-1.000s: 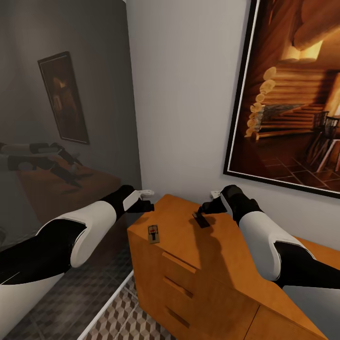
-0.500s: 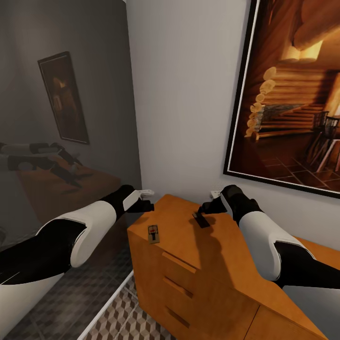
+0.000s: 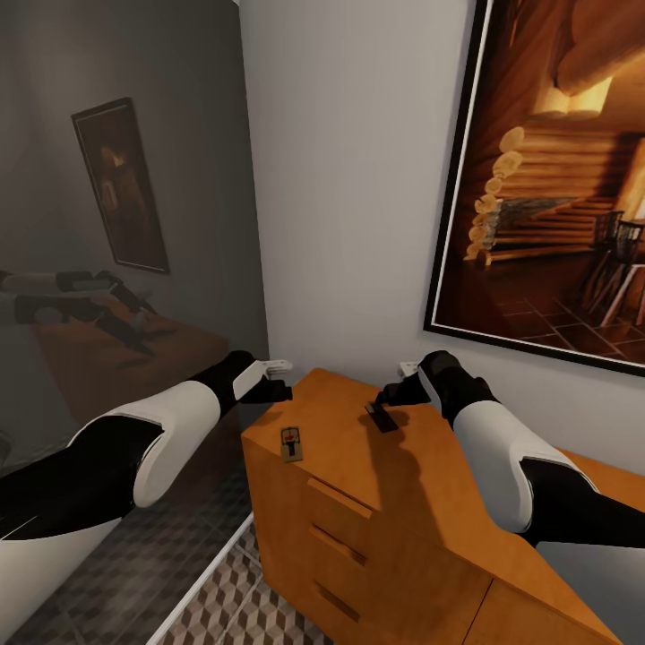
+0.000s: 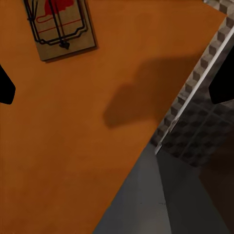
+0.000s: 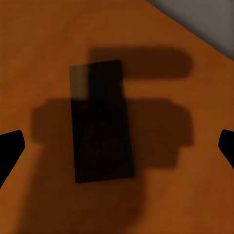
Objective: Take the four mousetraps from the cabinet in the bathroom and place them on the bathroom floor. Make sure all four end up on the same floor surface, and ensure that at least two of them are either under or directly next to the same bathroom sink.
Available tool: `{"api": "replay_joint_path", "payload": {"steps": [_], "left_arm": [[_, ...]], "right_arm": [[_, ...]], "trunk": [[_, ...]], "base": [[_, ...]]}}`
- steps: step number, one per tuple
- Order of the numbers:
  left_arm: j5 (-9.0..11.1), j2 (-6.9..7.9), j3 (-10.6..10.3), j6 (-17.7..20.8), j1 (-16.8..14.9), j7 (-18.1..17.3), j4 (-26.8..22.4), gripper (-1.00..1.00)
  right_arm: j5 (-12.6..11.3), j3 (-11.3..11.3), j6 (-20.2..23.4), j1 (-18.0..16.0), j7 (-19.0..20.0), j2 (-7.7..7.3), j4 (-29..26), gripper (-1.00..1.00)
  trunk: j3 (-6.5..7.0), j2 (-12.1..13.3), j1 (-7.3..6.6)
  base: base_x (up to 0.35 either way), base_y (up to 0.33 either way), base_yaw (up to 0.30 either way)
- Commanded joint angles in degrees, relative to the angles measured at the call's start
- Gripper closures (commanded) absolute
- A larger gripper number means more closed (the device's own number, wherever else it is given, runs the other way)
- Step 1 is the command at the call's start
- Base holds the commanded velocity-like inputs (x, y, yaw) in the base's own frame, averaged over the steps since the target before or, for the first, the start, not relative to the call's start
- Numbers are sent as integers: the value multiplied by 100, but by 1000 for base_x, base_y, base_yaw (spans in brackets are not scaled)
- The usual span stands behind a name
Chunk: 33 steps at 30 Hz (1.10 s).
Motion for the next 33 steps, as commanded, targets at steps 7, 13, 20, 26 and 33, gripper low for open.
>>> {"api": "replay_joint_path", "payload": {"steps": [7,13,20,26,33], "left_arm": [[62,0,-36,29,-2,38,-10,-100],[62,1,-37,29,-2,40,-3,-100],[62,1,-40,29,-1,42,2,-100],[62,1,-37,29,-2,42,6,-100],[62,7,-36,29,-2,40,3,-100]], "right_arm": [[61,-41,22,-3,40,16,-9,-100],[61,-41,20,-4,38,28,-9,-100],[61,-41,20,-3,40,33,-9,-100],[61,-41,19,-3,39,33,5,-100],[79,-41,12,-4,38,23,102,-100]], "trunk": [[-79,-165,88],[-169,-365,198],[-169,-365,198],[-169,-365,198],[-169,-365,198]], "base": [[0,0,0],[0,0,0],[0,0,0],[0,0,0],[0,0,0]]}}
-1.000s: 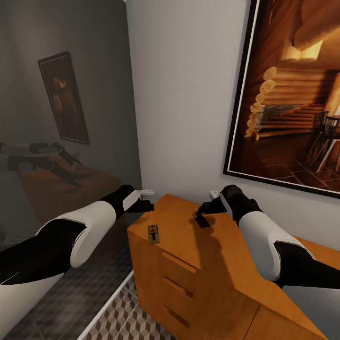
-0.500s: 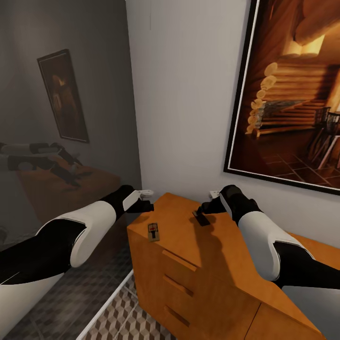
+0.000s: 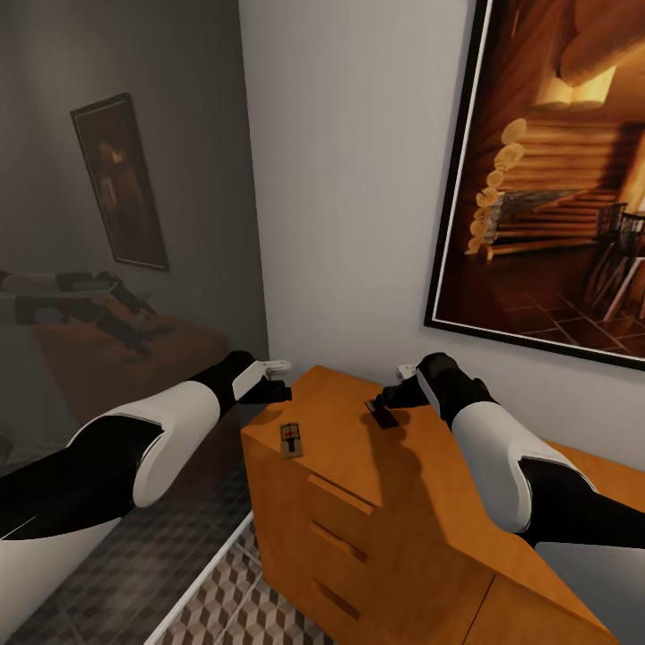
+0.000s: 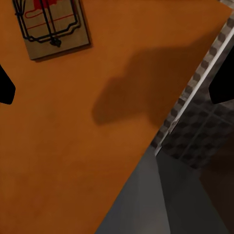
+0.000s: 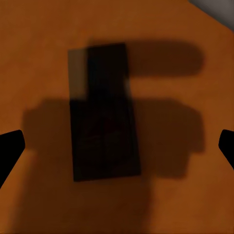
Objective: Take the four mousetraps from the cabinet in the bathroom and place them on the bathroom floor. Make sure all four end up on the same floor surface, and ensure that at least two of them are either under or directly next to the same bathroom sink.
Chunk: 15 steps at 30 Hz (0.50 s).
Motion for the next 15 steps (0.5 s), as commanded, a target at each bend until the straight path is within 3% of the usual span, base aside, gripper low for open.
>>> {"api": "replay_joint_path", "payload": {"steps": [1,15], "left_arm": [[62,0,-35,29,-2,37,-11,-100],[62,2,-36,29,-2,39,-14,-100]], "right_arm": [[61,-40,20,-3,38,5,-9,-100],[69,-40,18,-2,38,9,35,-100]], "trunk": [[-7,-4,0],[-7,-4,0]], "base": [[0,0,0],[0,0,0]]}}
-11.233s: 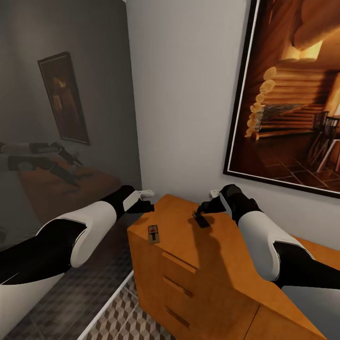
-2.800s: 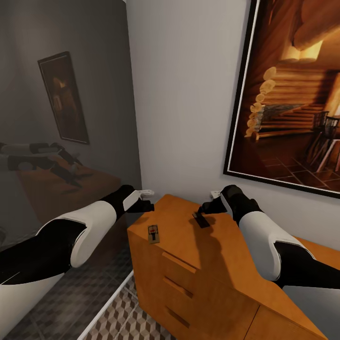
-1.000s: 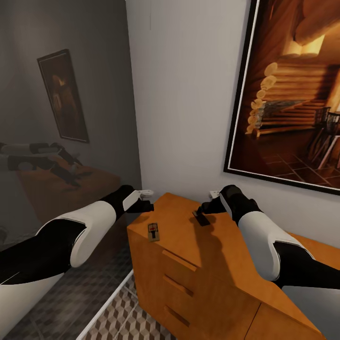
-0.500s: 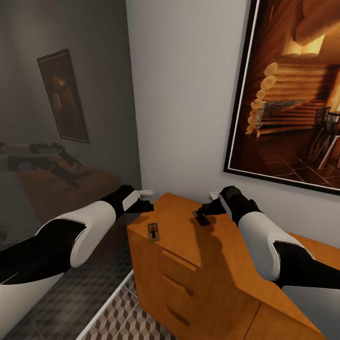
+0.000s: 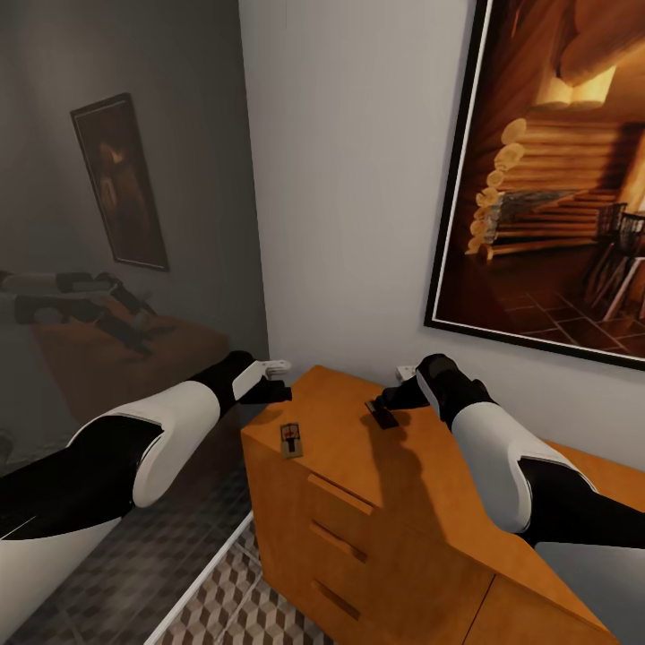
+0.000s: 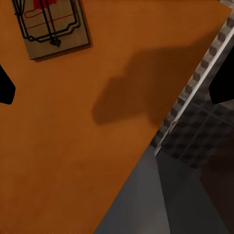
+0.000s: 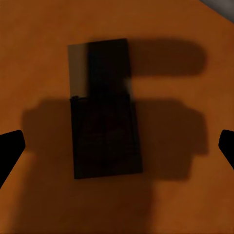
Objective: Take the four mousetraps from the cabinet in the bathroom and place them on the bathroom floor. Make sure all four end up on the same floor surface, and ensure that at least two of them are either under or directly next to the same bathroom sink.
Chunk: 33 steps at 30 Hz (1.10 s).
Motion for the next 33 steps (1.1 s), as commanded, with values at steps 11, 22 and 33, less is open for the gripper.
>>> {"api": "replay_joint_path", "payload": {"steps": [11,22,33], "left_arm": [[62,0,-39,29,-2,39,-26,-100],[62,0,-38,29,-2,39,-28,-100],[62,0,-39,29,-2,39,-24,-100]], "right_arm": [[61,-40,20,-5,38,13,16,-100],[61,-40,-15,-4,32,23,104,-100],[54,-40,-34,-2,31,29,122,-100]], "trunk": [[-7,-4,0],[-7,-4,0],[-7,-4,0]], "base": [[0,0,0],[0,0,0],[0,0,0]]}}
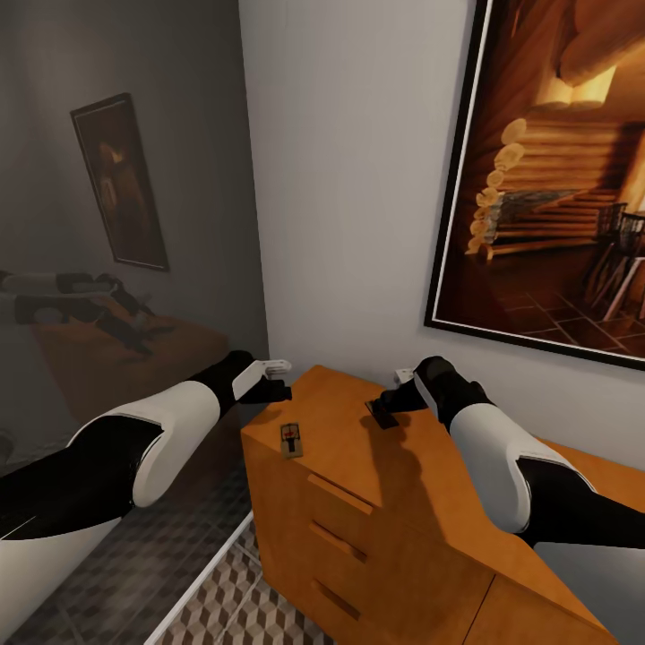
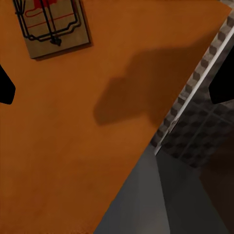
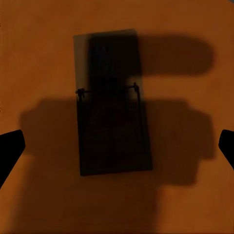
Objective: Take the four mousetraps from the cabinet in the bathroom and place them on the bathroom floor. Make sure all four end up on the same floor surface, and ensure that at least two of them are either under or directly next to the same bathroom sink.
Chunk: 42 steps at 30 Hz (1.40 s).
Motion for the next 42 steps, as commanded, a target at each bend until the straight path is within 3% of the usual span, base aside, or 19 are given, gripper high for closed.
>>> {"api": "replay_joint_path", "payload": {"steps": [1,42], "left_arm": [[62,0,-36,28,-2,38,-10,-100],[70,5,-30,28,-2,37,0,-100]], "right_arm": [[61,-39,21,-3,38,5,-10,-100],[25,-48,-259,-6,36,-47,204,-100]], "trunk": [[-7,-4,0],[-7,-4,0]], "base": [[0,0,0],[0,0,0]]}}
